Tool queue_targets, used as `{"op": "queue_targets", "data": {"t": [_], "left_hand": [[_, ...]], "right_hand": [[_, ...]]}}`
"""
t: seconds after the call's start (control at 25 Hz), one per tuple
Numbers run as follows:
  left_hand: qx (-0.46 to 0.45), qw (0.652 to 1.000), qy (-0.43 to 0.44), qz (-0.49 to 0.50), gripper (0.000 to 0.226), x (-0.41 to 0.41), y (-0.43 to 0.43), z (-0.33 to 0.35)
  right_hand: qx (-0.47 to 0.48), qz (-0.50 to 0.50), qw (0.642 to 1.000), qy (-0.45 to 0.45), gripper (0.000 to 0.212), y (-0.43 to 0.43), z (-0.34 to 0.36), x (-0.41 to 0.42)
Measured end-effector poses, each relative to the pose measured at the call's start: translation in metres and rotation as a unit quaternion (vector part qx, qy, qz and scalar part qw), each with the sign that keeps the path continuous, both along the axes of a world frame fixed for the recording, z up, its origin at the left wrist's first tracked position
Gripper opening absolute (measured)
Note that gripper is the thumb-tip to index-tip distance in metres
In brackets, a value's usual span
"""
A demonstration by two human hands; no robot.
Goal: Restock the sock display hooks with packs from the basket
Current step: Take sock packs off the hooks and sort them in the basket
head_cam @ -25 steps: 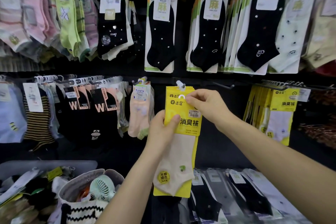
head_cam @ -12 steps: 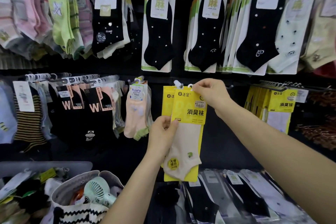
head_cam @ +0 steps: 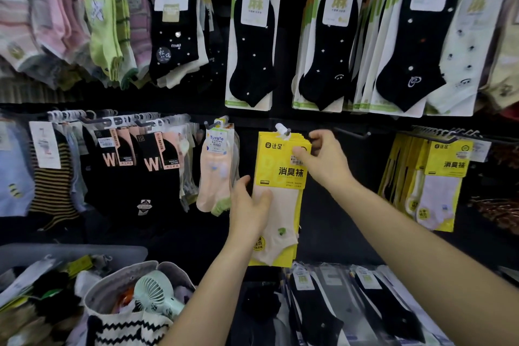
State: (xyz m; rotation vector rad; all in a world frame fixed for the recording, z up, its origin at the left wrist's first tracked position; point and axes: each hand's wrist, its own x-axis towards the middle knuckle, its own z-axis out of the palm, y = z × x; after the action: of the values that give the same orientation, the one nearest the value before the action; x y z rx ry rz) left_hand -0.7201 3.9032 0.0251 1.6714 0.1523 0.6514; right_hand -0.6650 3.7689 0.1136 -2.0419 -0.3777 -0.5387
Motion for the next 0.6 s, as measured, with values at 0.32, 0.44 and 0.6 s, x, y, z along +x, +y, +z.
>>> {"op": "queue_targets", "data": {"t": [0.32,0.44,0.6], "left_hand": [[0.004,0.992,-0.065,-0.108,0.041,0.016,-0.014,-0.009],[-0.013,0.993,-0.064,-0.096,0.036,0.026,-0.014,-0.01],[-0.019,0.995,-0.061,-0.083,0.034,0.035,-0.01,-0.013]], "right_hand": [[0.039,0.132,0.986,0.093,0.061,0.008,-0.055,-0.002],[0.058,0.128,0.985,0.099,0.062,0.011,-0.054,0.005],[0.071,0.129,0.983,0.111,0.061,0.014,-0.056,0.009]]}}
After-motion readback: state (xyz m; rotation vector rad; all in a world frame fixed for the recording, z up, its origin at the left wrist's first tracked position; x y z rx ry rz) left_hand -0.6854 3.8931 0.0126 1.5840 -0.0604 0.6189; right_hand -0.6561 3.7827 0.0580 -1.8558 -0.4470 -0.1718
